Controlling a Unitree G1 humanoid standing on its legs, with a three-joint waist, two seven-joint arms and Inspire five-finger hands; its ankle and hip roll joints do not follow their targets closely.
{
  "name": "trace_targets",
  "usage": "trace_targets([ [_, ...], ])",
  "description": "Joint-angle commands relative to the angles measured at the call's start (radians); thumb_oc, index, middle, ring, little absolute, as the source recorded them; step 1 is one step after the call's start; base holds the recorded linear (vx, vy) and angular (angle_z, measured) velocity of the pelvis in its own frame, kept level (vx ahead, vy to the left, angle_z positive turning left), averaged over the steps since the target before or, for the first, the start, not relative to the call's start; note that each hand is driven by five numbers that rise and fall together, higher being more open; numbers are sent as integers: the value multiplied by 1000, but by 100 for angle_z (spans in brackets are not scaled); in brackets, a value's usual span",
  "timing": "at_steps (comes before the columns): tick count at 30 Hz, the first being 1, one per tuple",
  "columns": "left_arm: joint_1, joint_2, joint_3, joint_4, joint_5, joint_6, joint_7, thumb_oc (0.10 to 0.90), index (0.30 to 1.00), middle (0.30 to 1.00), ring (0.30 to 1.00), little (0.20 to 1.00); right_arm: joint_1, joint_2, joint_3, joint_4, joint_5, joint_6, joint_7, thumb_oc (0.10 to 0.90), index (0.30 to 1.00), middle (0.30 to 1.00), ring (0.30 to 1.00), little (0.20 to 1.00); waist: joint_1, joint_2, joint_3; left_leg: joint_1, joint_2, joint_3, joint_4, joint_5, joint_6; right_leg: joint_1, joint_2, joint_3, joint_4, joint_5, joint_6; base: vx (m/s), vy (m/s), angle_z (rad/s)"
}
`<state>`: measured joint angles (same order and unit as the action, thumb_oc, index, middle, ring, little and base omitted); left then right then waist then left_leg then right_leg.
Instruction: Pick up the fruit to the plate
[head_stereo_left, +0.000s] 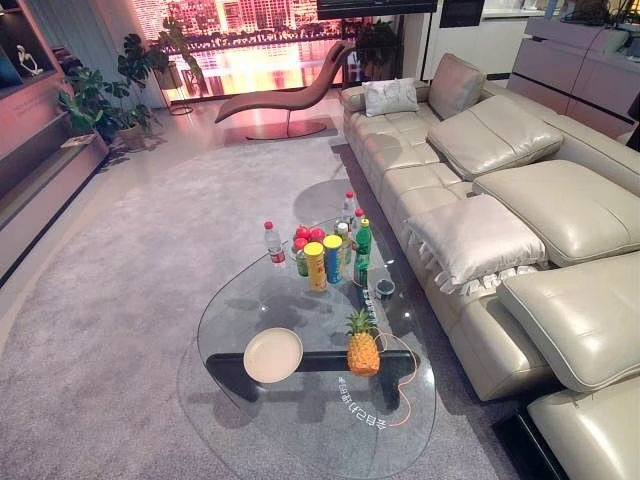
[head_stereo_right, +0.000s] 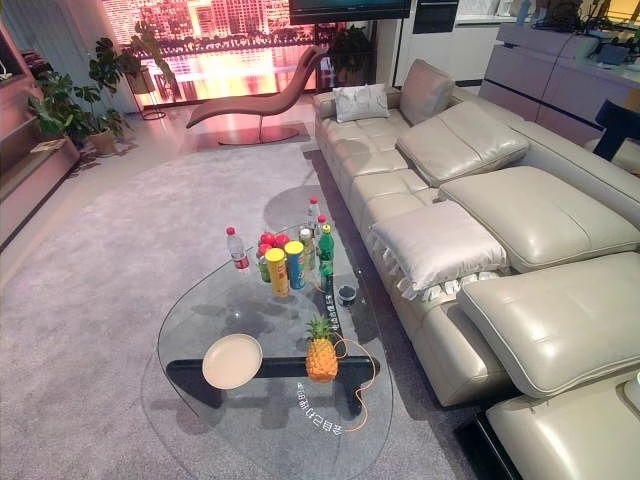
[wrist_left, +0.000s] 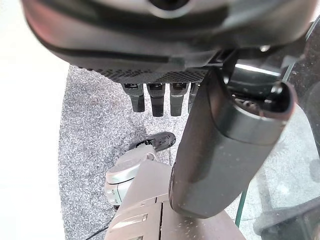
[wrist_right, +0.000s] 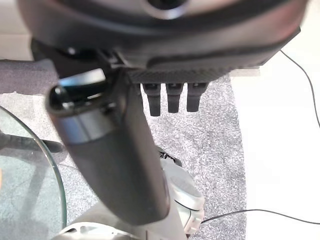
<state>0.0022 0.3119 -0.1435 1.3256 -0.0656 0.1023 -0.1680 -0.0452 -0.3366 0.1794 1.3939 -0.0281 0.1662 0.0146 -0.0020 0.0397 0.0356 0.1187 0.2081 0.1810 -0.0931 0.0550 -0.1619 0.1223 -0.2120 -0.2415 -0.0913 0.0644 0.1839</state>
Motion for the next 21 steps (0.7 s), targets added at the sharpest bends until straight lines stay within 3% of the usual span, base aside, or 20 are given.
trace_targets([
  [1, -93, 11, -21, 65, -1, -4, -22, 800, 900, 900, 900, 900, -91, -17, -10, 51, 14, 0, -30, 800, 900, 900, 900, 900, 9, -24, 42, 21, 46, 32, 6, 0, -21, 24, -70, -43, 4, 14, 39, 0, 0, 0],
  [7, -91, 11, -23, 55, -17, -35, -43, 800, 900, 900, 900, 900, -84, -19, -15, 50, 6, -2, -26, 800, 900, 900, 900, 900, 9, -25, 40, 20, 45, 33, 6, -1, -21, 23, -71, -42, 4, 14, 41, 0, 0, 0],
  [21, -91, 14, -25, 54, -6, -34, -45, 800, 900, 900, 900, 900, -85, -19, -12, 50, 10, -3, -27, 800, 900, 900, 900, 900, 10, -25, 37, 18, 45, 33, 6, -2, -21, 22, -72, -44, 4, 13, 41, 0, 0, 0],
])
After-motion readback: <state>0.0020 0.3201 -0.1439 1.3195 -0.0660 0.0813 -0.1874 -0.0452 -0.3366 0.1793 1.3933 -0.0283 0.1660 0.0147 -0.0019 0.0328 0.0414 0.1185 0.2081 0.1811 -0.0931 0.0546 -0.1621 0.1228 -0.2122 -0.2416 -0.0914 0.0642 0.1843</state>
